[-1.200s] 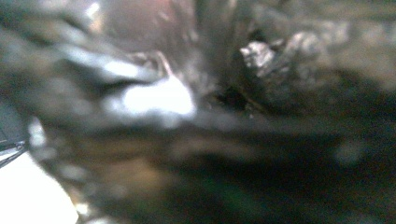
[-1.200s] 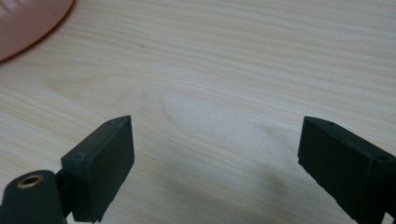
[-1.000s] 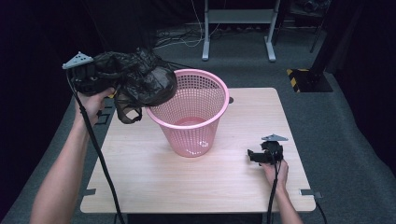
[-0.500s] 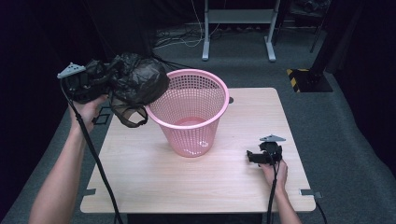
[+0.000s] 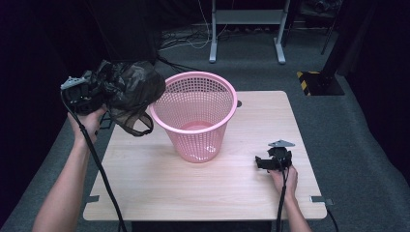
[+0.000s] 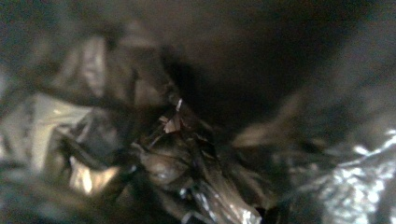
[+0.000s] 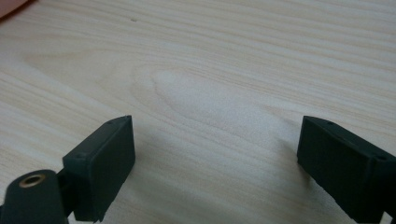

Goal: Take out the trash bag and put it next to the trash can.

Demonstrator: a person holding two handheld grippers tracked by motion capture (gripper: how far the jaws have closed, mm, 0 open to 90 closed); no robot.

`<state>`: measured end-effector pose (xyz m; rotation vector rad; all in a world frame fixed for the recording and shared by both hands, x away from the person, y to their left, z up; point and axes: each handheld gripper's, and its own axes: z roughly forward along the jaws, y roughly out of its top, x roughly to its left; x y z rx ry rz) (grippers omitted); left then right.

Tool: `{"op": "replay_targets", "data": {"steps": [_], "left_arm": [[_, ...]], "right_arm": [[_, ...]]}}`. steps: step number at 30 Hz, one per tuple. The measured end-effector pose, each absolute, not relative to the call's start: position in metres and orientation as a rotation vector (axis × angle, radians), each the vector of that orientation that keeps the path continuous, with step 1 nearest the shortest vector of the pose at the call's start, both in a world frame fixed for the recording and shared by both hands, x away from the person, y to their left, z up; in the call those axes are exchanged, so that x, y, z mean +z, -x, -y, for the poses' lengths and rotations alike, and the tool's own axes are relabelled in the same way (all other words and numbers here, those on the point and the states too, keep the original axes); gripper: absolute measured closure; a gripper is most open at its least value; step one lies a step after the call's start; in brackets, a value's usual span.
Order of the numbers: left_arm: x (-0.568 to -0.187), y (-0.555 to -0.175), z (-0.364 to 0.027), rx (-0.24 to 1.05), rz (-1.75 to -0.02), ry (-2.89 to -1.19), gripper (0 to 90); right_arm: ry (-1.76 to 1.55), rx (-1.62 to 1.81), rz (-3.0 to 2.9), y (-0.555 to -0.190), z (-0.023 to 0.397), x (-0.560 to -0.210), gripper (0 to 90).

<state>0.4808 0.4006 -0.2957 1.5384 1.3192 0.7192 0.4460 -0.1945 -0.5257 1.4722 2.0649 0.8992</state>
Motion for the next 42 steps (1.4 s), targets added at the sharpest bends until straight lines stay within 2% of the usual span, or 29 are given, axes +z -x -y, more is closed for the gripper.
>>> {"op": "replay_targets", "data": {"steps": [25, 33, 42], "left_arm": [[-0.359, -0.508, -0.402, 0.732, -1.523, -1.649, 87.1], [-0.387, -0.521, -0.385, 0.722, -1.527, -1.704, 87.2], [-0.394, -0.534, -0.365, 0.748, -1.477, -1.701, 87.2]], "right_arm": [[-1.457, 0.897, -2.063, -0.445, 0.193, -0.526, 11.6], [-1.455, 0.898, -2.062, -0.445, 0.194, -0.526, 12.0], [-1.448, 0.895, -2.056, -0.444, 0.193, -0.526, 12.4]]}}
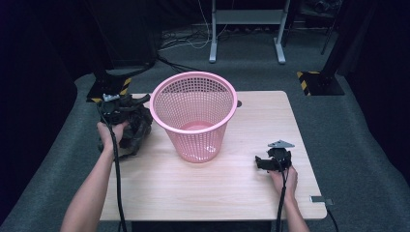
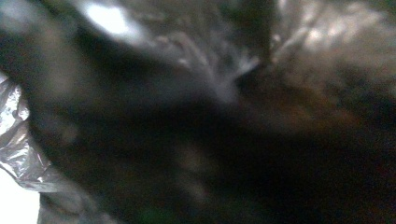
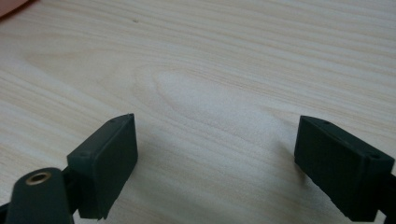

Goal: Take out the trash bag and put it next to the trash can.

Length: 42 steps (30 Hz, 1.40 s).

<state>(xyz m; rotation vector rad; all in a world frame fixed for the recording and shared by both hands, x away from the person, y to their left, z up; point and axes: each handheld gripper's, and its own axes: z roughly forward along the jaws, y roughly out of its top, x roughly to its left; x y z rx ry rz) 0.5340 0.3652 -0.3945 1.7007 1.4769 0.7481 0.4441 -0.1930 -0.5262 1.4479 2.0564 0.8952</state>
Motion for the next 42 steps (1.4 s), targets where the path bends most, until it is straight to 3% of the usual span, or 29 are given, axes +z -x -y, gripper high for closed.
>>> {"op": "replay_targets", "data": {"steps": [14, 18, 26, 28, 31, 33, 42], "left_arm": [[-0.406, -0.542, -0.35, 0.679, -1.412, -1.679, 83.9], [-0.408, -0.536, -0.354, 0.662, -1.408, -1.683, 70.2], [-0.413, -0.519, -0.357, 0.648, -1.427, -1.703, 23.3], [-0.414, -0.514, -0.357, 0.644, -1.441, -1.713, 16.2], [-0.413, -0.503, -0.36, 0.66, -1.438, -1.719, 13.5], [-0.412, -0.496, -0.36, 0.646, -1.438, -1.744, 1.0], [-0.407, -0.454, -0.363, 0.668, -1.362, -1.806, 0.0]], "right_arm": [[-1.439, 0.894, -2.055, -0.443, 0.193, -0.526, 12.9], [-1.441, 0.895, -2.055, -0.443, 0.193, -0.526, 12.9], [-1.458, 0.905, -2.059, -0.445, 0.194, -0.527, 12.3], [-1.457, 0.903, -2.059, -0.445, 0.194, -0.527, 11.8], [-1.459, 0.897, -2.063, -0.445, 0.193, -0.527, 9.6], [-1.46, 0.894, -2.07, -0.446, 0.193, -0.527, 7.7], [-1.459, 0.891, -2.076, -0.446, 0.193, -0.527, 5.7]]}}
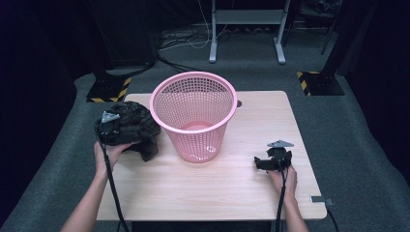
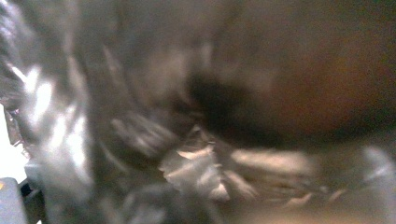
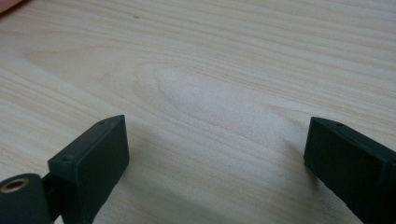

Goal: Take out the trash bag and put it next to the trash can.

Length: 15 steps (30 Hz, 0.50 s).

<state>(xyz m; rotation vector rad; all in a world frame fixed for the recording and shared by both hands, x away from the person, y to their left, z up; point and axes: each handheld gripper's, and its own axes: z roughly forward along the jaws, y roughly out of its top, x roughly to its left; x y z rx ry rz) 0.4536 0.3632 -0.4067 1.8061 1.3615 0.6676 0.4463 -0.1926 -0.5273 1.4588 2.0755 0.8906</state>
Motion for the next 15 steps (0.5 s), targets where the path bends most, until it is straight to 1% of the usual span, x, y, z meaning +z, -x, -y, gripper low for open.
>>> {"op": "replay_targets", "data": {"steps": [5, 15], "left_arm": [[-0.415, -0.429, -0.368, 0.672, -1.356, -1.826, 0.0], [-0.437, -0.378, -0.376, 0.65, -1.337, -1.808, 0.0]], "right_arm": [[-1.46, 0.889, -2.073, -0.446, 0.192, -0.527, 5.7], [-1.461, 0.889, -2.07, -0.446, 0.192, -0.527, 5.8]]}}
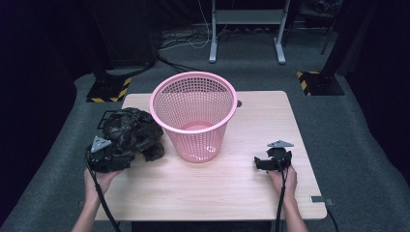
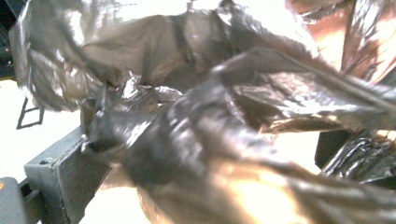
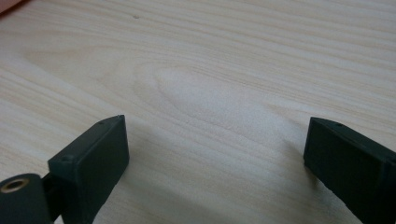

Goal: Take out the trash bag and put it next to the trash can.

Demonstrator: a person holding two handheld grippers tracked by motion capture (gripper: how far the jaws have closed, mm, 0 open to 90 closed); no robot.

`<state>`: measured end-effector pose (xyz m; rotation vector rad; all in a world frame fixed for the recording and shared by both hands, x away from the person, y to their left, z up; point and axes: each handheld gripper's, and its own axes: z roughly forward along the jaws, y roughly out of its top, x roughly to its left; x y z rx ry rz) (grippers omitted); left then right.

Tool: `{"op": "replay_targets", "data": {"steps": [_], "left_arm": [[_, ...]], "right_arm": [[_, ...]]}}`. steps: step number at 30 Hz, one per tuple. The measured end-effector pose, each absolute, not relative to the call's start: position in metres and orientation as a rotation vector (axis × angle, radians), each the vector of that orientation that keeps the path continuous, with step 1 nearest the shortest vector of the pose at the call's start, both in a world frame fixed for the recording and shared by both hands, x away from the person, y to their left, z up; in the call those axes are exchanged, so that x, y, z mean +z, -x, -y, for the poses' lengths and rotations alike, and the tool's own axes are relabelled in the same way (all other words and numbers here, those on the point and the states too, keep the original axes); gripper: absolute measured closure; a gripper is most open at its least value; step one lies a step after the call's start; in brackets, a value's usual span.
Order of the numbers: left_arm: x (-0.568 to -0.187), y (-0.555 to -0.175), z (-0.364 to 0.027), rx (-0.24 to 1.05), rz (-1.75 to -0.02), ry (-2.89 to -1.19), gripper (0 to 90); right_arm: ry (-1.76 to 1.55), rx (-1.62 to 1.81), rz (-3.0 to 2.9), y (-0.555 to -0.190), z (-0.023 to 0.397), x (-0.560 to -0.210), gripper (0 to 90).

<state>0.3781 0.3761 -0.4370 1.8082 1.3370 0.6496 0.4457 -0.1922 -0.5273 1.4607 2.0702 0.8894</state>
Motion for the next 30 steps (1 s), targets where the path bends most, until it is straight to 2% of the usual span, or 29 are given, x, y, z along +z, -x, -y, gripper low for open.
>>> {"op": "replay_targets", "data": {"steps": [14, 20, 30], "left_arm": [[-0.487, -0.323, -0.374, 0.649, -1.373, -1.828, 0.0], [-0.528, -0.327, -0.382, 0.566, -1.475, -1.871, 0.0], [-0.534, -0.331, -0.376, 0.631, -1.485, -1.902, 0.0]], "right_arm": [[-1.456, 0.887, -2.064, -0.445, 0.192, -0.527, 6.3], [-1.458, 0.89, -2.061, -0.445, 0.192, -0.528, 6.3], [-1.464, 0.884, -2.065, -0.446, 0.19, -0.528, 3.5]]}}
